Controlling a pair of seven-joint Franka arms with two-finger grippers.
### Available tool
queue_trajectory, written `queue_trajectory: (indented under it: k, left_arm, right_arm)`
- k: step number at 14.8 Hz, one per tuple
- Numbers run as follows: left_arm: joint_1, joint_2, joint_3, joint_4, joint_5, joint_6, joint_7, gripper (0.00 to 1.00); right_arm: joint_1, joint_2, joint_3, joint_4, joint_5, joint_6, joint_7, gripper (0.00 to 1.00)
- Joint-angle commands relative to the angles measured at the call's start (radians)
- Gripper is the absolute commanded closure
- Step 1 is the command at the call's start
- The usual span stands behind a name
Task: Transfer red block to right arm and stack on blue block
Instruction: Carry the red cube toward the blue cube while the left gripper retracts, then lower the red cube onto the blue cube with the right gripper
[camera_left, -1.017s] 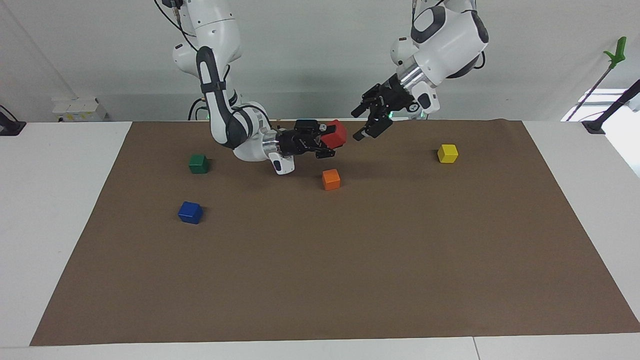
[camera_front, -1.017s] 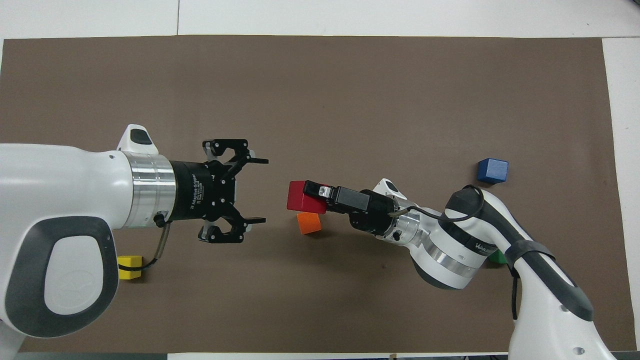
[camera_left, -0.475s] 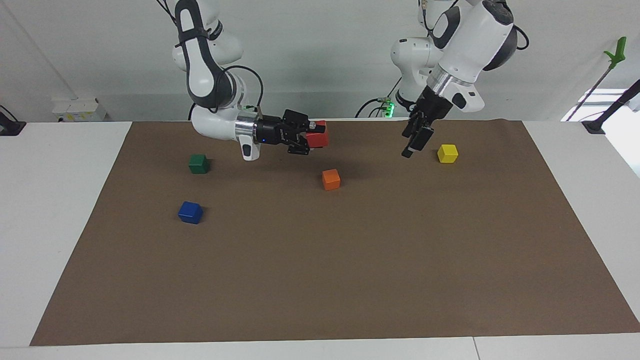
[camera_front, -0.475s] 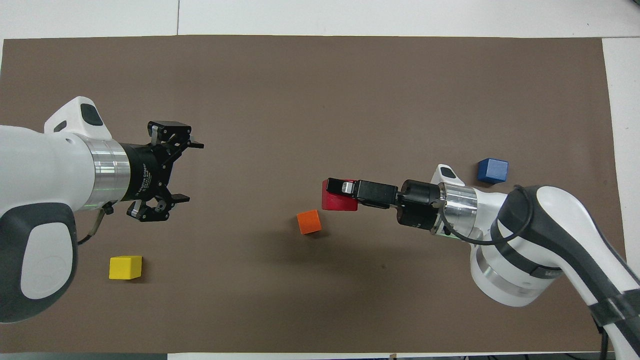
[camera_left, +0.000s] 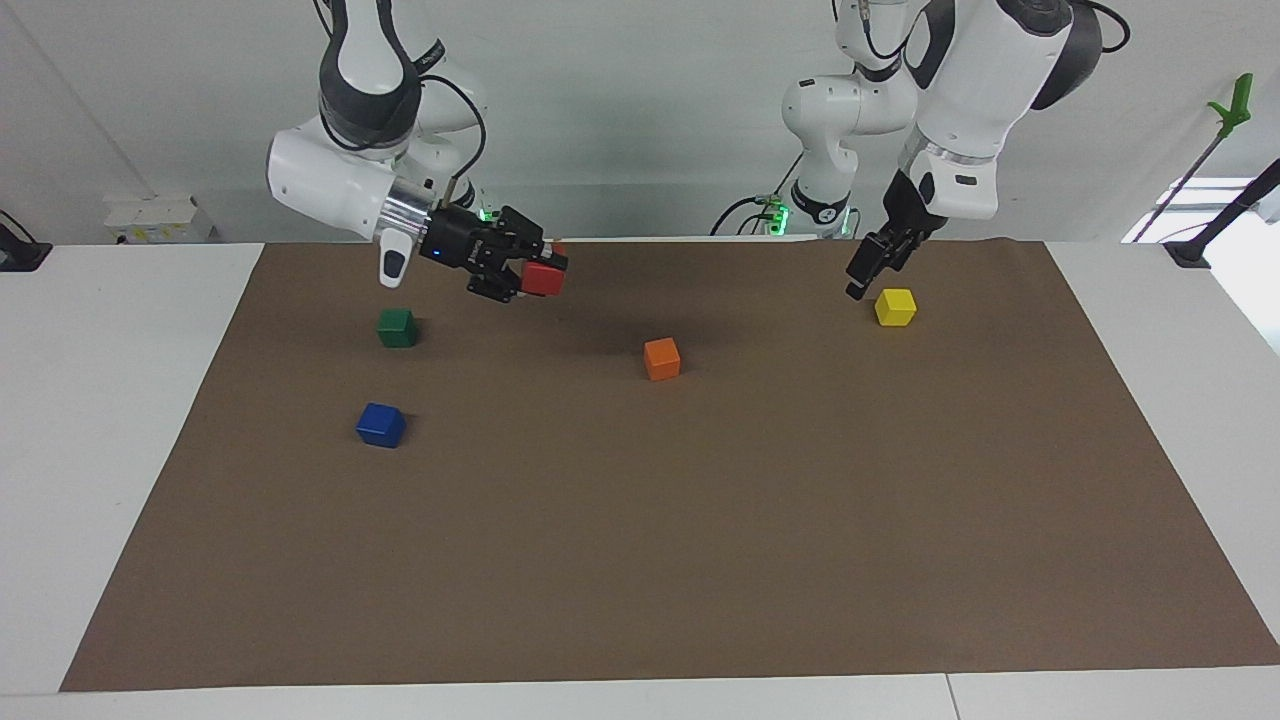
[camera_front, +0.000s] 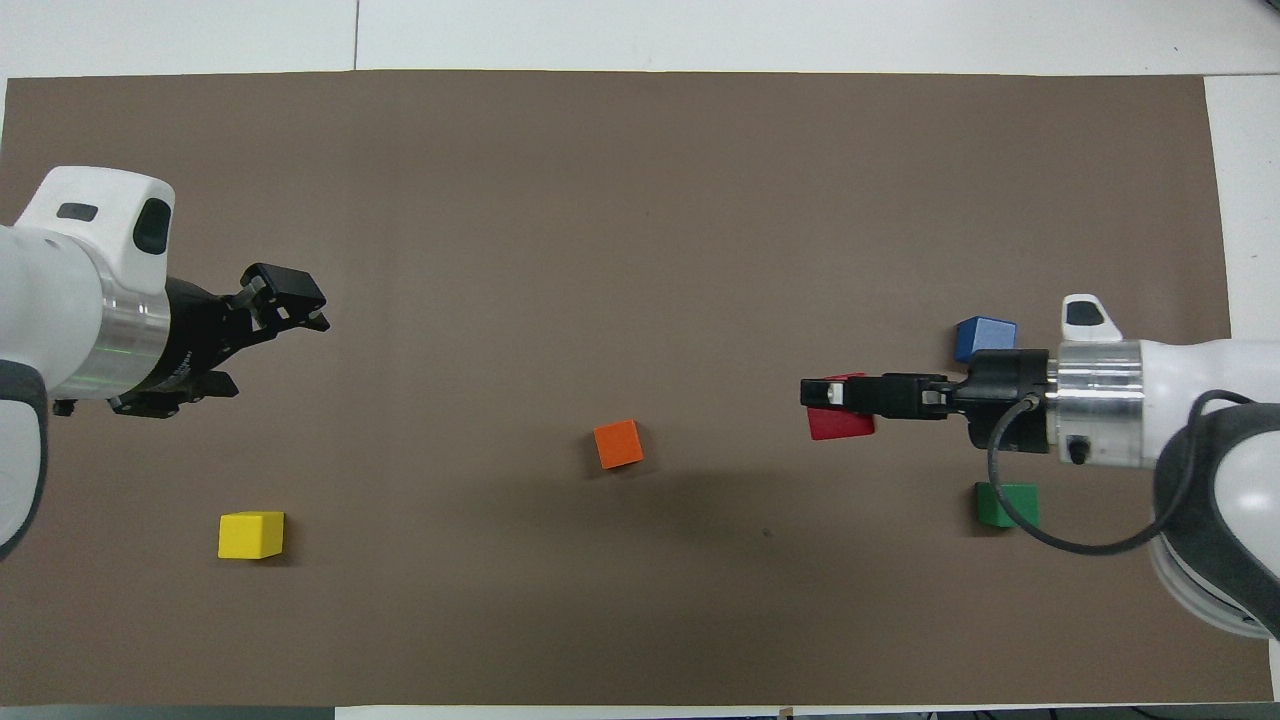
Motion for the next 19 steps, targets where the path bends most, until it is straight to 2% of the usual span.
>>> queue_trajectory:
  k: [1, 3, 4, 5, 7, 10, 13, 16, 19]
  left_arm:
    - [-0.001, 0.086, 0.096, 0.132, 0.029, -0.101, 0.216, 0.0]
    - [-0.034, 0.163, 0.143, 0.273, 0.032, -0.201, 0.294, 0.0]
    - [-0.035, 0.175, 0.145, 0.304, 0.035, -0.224, 0.302, 0.0]
    - [-0.035, 0.18, 0.145, 0.308, 0.045, -0.221, 0.332, 0.0]
    - [-0.038, 0.183, 0.142, 0.314, 0.088, -0.231, 0.359, 0.0]
    - [-0.054, 0.195, 0.151, 0.312, 0.102, -0.206, 0.417, 0.0]
    - [-0.051, 0.183, 0.151, 0.303, 0.099, -0.287, 0.474, 0.0]
    - [-0.038, 0.14, 0.144, 0.228, 0.098, -0.321, 0.555, 0.0]
    - [-0.002, 0.131, 0.125, 0.223, 0.096, -0.358, 0.56, 0.0]
  right_arm:
    - [-0.07, -0.008, 0.015, 0.104, -0.324, -0.078, 0.135, 1.0]
    - [-0.075, 0.008, 0.015, 0.11, -0.478, -0.066, 0.178, 1.0]
    - [-0.074, 0.011, 0.015, 0.112, -0.558, -0.062, 0.216, 1.0]
    - [-0.066, 0.015, 0.018, 0.11, -0.668, -0.027, 0.263, 1.0]
    - [-0.063, 0.058, 0.018, 0.109, -0.802, 0.026, 0.351, 1.0]
    - [-0.077, 0.148, 0.017, 0.11, -0.884, 0.091, 0.44, 1.0]
    - [-0.081, 0.242, 0.014, 0.121, -0.969, 0.168, 0.563, 1.0]
    - [-0.092, 0.291, 0.012, 0.124, -1.101, 0.21, 0.633, 1.0]
    - [-0.115, 0.345, 0.012, 0.127, -1.131, 0.26, 0.643, 1.0]
